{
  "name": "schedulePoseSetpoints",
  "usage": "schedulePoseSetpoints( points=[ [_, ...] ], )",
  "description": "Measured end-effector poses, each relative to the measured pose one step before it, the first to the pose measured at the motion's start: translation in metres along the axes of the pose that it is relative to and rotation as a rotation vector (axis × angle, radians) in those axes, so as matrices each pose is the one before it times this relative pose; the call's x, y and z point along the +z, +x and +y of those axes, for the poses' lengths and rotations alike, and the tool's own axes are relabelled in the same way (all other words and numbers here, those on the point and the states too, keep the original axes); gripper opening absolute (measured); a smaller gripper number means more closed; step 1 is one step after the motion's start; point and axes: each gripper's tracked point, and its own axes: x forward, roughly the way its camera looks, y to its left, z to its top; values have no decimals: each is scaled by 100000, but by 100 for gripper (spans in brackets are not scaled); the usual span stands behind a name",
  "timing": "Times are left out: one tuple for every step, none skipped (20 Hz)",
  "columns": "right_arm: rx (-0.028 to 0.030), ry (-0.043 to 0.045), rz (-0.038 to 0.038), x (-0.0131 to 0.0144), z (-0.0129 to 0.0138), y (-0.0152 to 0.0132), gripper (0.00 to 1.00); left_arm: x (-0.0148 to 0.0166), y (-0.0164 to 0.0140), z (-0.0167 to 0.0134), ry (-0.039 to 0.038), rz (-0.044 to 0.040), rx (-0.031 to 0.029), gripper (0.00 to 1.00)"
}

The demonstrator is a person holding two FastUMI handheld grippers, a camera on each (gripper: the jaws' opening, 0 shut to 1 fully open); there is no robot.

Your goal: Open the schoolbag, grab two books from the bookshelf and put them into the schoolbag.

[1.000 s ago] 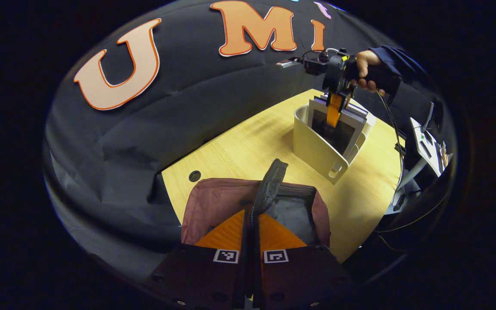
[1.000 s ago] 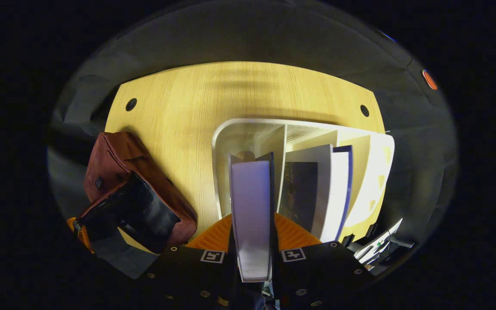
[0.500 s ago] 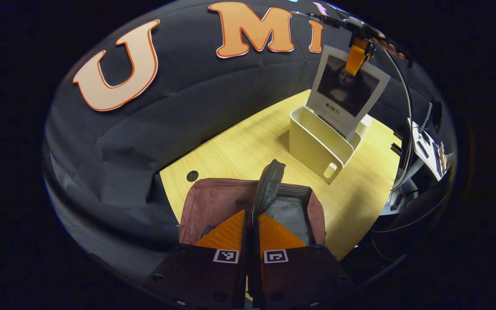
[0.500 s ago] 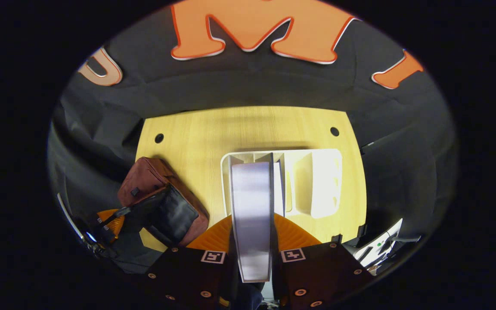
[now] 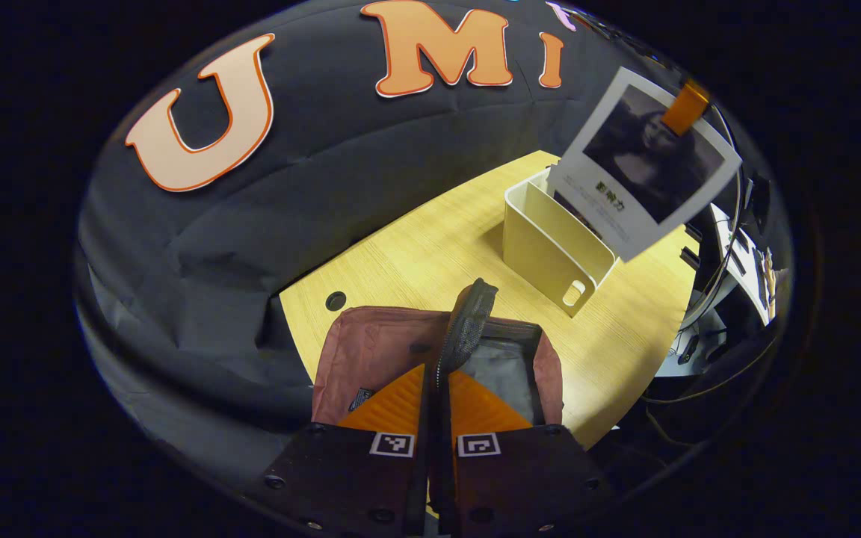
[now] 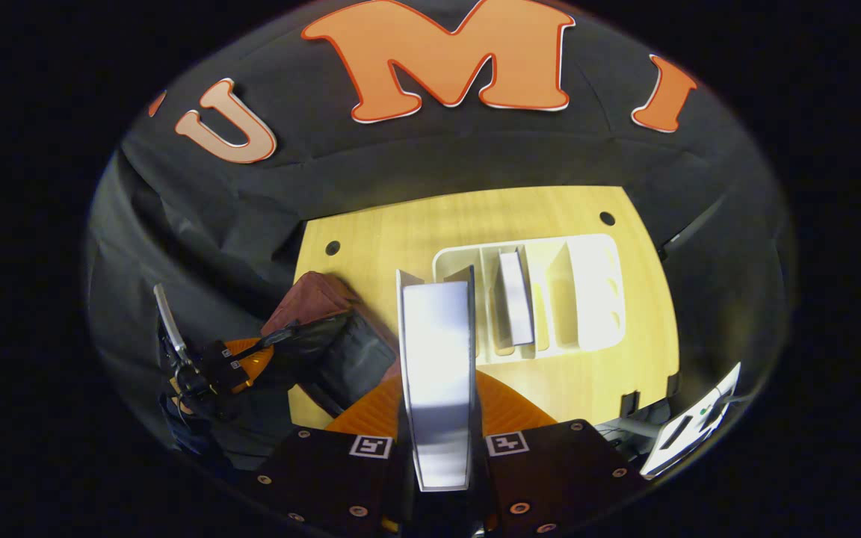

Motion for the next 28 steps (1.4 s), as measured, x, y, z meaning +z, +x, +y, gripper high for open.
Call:
schedulePoseSetpoints(
  points=[
    [3607,2105,1676,-1051,824,970,31,28,106,-81,-514,10,124,7],
    [3832,2181,2756,-1296,676,931,31,169,128,-65,-537,324,-43,7],
    [3509,904,2424,-1074,708,1087,31,-77,-87,10,-723,682,160,7],
    [2840,1031,1487,-872,474,1060,31,-25,222,-126,-243,383,177,6],
    [2370,-18,1161,-645,629,1149,31,69,-85,-35,-421,303,-23,6],
    [2569,922,-249,-288,655,1149,31,206,124,-178,-247,151,-180,6],
    [3044,831,505,-323,767,1157,31,20,-139,-73,-118,346,320,6],
    [3102,1669,-471,-130,735,974,31,234,-33,-52,-92,29,-61,6],
    [2608,665,444,-235,387,1101,31,284,86,-18,-323,290,370,6],
    [1340,1859,-503,-380,217,1321,31,181,-119,-11,-354,21,199,6],
    [1396,1058,222,-179,164,1266,31,126,11,-113,-429,185,136,6],
    [1035,2420,-273,-170,69,1099,31,197,-3,-128,-535,23,-69,6],
    [1810,1683,501,-70,179,1111,31,181,-193,-252,-298,-233,-153,6],
    [1358,2020,-495,62,176,918,31,126,-28,-212,-508,124,-127,6],
    [1262,912,867,-206,214,1142,31,176,-46,-176,-344,-417,-173,6],
    [1463,711,-303,-246,378,873,31,132,-63,-214,-379,123,42,6],
    [967,117,284,-239,256,928,31,127,-141,-277,-270,-259,-126,6],
    [1629,380,-626,-272,348,645,31,152,-313,-281,-205,-220,-394,6],
    [980,664,-285,-171,288,954,30,277,-115,-211,-442,-288,-550,6],
    [1171,-39,-1166,-185,168,1032,30,401,-80,-284,-438,-892,-707,6],
    [1100,101,259,-312,246,966,30,100,-184,-411,-140,-389,-710,6],
    [1733,-158,-152,-497,254,783,30,293,-248,-244,-242,-785,-729,6],
    [1169,594,-136,-265,132,1051,30,-54,-146,-266,-407,-140,-1049,6],
    [1488,34,-1139,76,381,1116,30,121,-84,-254,-373,-490,-975,5],
    [631,189,-360,-25,-37,947,30,29,-120,-366,-297,-286,-1256,6],
    [1068,66,-1106,-9,218,619,30,231,-184,-545,-423,-726,-1723,6],
    [618,471,-163,148,2,837,30,-32,1,-333,202,-450,-1000,6],
    [648,583,-281,-54,174,874,30,105,-40,-575,840,-623,-1404,6]
  ],
)
